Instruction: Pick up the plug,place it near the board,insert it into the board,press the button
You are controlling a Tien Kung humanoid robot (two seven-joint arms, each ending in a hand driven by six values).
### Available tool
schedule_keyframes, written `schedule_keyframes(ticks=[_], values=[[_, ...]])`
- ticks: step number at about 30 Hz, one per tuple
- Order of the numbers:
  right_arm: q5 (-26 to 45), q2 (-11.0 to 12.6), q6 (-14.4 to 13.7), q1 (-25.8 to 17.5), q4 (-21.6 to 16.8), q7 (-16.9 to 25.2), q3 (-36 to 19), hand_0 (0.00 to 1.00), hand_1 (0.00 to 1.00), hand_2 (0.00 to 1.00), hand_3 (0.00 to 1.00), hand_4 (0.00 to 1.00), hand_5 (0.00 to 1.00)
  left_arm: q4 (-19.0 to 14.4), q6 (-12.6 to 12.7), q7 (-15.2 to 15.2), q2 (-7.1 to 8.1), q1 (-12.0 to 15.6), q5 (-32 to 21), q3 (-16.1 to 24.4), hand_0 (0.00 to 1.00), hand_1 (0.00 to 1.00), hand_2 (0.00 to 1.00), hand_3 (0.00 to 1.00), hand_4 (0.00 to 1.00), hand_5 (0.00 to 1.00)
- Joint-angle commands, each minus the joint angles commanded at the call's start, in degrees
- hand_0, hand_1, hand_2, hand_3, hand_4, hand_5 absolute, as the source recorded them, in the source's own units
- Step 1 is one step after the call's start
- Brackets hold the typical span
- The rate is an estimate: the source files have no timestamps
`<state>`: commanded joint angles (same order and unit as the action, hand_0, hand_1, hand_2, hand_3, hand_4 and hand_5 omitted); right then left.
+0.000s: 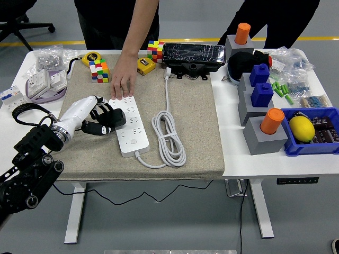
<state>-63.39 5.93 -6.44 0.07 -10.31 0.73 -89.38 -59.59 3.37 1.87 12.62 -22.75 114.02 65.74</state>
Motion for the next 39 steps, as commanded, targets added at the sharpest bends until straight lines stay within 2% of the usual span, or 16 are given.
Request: schedule_keyframes(ticks=[15,24,39], values=[[0.2,0.1,0.0,0.1,0.0,0.0,0.2,0.832,0.802,0.790,0.807,0.998,0.998,0.7,0.0,0.1,0.54,-0.3,0.6,-0.6,0.378,0.427,0.320,0.501,0.739,0.002],[0.6,0.3,0.0,0.0,0.0,-0.1,0.6,0.832,0.803,0.790,0.806,0.998,0.998,0.9,0.1,0.3,1.79,-1.1,0.0,-2.7,0.378,0.432,0.322,0.502,0.741,0.002],[0.9,0.6,0.0,0.4,0.0,-0.1,0.7,0.831,0.803,0.790,0.806,0.998,0.998,1.0,0.0,0.3,2.50,-1.8,0.5,-3.7,0.380,0.451,0.339,0.511,0.755,0.002]])
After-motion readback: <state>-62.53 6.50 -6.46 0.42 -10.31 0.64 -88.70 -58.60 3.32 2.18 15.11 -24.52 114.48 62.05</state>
